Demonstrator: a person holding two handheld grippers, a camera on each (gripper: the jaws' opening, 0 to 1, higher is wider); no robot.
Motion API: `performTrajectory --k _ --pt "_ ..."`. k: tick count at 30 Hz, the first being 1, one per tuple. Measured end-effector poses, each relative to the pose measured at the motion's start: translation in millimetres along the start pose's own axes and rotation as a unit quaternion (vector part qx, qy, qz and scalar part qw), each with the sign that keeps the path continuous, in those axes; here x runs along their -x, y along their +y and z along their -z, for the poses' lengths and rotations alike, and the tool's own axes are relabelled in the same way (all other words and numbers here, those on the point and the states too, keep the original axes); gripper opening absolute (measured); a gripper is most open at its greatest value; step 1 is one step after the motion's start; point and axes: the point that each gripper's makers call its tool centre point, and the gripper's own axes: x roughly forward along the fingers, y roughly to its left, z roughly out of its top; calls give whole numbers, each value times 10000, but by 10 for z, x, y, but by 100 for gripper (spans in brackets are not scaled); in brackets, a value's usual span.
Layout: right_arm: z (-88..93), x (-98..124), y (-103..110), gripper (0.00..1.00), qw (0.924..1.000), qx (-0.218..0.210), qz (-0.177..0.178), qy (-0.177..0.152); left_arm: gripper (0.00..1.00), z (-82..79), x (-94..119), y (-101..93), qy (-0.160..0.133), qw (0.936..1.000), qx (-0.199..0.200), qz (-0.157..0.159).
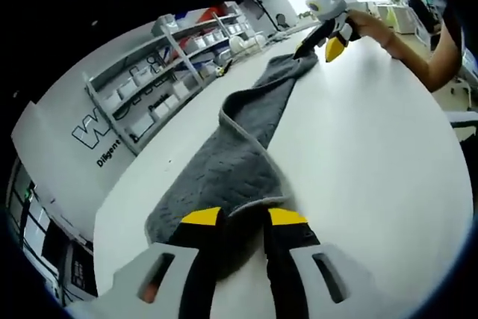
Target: Open the folded towel by lifting each exposed corner and separating the folded layers until the towel lies flat within the target outline without major curled edges
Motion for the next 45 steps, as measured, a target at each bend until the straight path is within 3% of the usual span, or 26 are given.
performTrajectory --k 6,11,15,23,26,39,45 --pt "9 -2 12 99 10000 0 -7 8 4 100 52 -35 109 9999 87 39" --pt "11 1 21 99 10000 1 -10 6 3 167 145 -31 130 9998 165 9" --pt "5 6 14 99 10000 -19 -5 -11 3 250 244 48 171 9986 474 -135" --pt "5 14 -28 99 10000 -2 52 -22 3 335 275 64 164 9973 692 -190" --pt "10 5 -17 95 10000 84 22 -21 3 374 250 78 131 9952 950 -169" --pt "-13 -76 -102 83 9990 448 52 23 3 398 218 46 79 9931 1162 -115" --pt "-51 -111 -201 77 9992 390 101 -24 3 412 185 24 50 9925 1216 -66"
